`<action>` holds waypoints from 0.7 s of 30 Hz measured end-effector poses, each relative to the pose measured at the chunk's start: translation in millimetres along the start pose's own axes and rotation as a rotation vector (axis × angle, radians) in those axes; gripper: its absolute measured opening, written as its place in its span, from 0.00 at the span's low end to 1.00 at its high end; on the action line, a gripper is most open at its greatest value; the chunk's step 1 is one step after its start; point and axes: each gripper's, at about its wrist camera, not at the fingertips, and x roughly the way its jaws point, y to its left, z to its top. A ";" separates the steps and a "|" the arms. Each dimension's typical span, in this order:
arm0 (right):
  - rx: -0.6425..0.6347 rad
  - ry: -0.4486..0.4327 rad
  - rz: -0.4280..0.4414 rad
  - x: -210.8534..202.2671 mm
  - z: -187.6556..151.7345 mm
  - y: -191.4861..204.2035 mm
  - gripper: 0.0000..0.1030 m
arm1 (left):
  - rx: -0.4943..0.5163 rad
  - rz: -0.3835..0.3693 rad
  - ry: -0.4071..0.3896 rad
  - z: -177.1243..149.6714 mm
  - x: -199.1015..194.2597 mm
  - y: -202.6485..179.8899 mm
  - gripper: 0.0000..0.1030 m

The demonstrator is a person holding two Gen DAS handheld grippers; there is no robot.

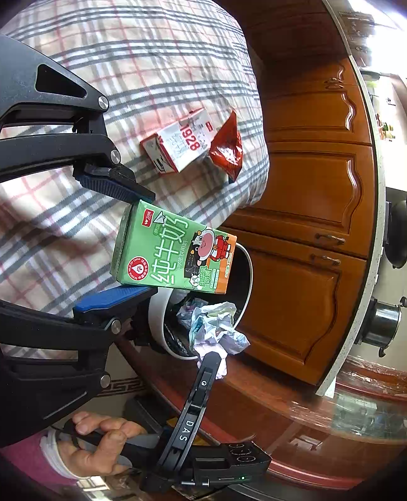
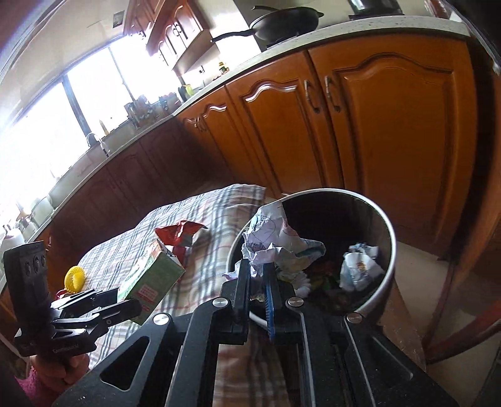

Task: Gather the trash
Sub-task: 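Carry the green carton and white bag over the trash bin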

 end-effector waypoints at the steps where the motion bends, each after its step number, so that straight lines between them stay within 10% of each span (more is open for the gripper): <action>1: 0.003 -0.001 -0.002 -0.2 0.9 -3.5 0.08 | 0.003 0.000 0.002 1.3 1.3 -0.9 0.49; 21: 0.044 -0.001 -0.047 6.1 7.3 -35.0 0.08 | 0.099 -0.006 0.058 33.3 49.1 -36.0 0.49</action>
